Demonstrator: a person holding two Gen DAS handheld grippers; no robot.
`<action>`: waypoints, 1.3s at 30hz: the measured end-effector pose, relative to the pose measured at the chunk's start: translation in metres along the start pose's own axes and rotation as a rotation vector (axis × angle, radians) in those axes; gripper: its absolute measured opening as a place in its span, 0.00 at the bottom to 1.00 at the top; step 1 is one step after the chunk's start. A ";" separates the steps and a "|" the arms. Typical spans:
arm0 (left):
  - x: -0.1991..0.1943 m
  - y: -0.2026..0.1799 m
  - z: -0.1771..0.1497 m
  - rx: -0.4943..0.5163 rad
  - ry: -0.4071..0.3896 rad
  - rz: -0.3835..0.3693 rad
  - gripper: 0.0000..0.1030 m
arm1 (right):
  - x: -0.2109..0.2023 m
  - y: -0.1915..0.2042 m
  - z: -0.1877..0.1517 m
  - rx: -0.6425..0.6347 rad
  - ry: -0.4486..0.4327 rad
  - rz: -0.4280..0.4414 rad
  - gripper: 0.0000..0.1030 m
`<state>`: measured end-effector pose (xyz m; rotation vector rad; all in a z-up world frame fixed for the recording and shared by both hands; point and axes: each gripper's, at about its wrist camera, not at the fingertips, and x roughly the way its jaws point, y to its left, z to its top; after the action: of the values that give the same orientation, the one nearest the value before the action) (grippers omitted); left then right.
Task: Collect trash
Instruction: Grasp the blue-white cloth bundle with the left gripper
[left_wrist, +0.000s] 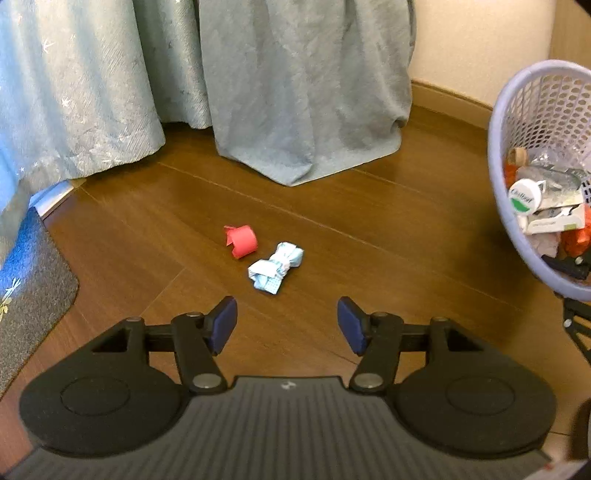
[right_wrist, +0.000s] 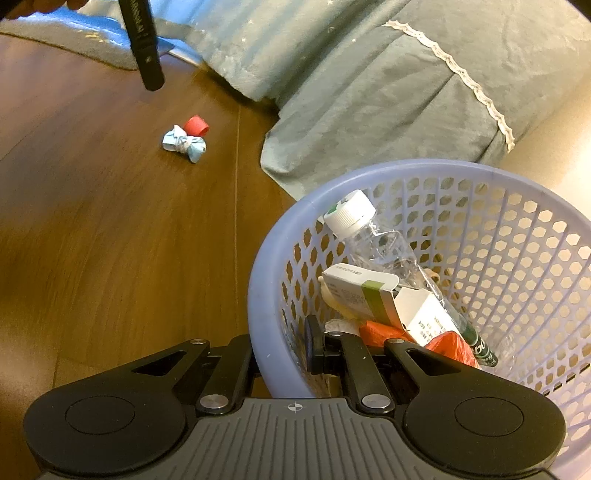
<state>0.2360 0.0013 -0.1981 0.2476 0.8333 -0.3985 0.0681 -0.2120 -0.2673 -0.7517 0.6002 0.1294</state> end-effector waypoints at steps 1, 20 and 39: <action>0.003 0.000 0.000 -0.002 0.007 0.000 0.54 | 0.001 -0.001 0.001 0.005 0.002 -0.001 0.06; 0.058 0.017 0.024 0.099 0.076 -0.024 0.59 | 0.012 -0.011 0.011 0.015 0.026 0.002 0.06; 0.130 0.008 0.021 0.378 0.083 -0.061 0.46 | 0.008 -0.014 0.011 0.021 0.039 0.000 0.05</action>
<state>0.3316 -0.0309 -0.2823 0.5931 0.8445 -0.6067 0.0837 -0.2153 -0.2570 -0.7357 0.6381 0.1081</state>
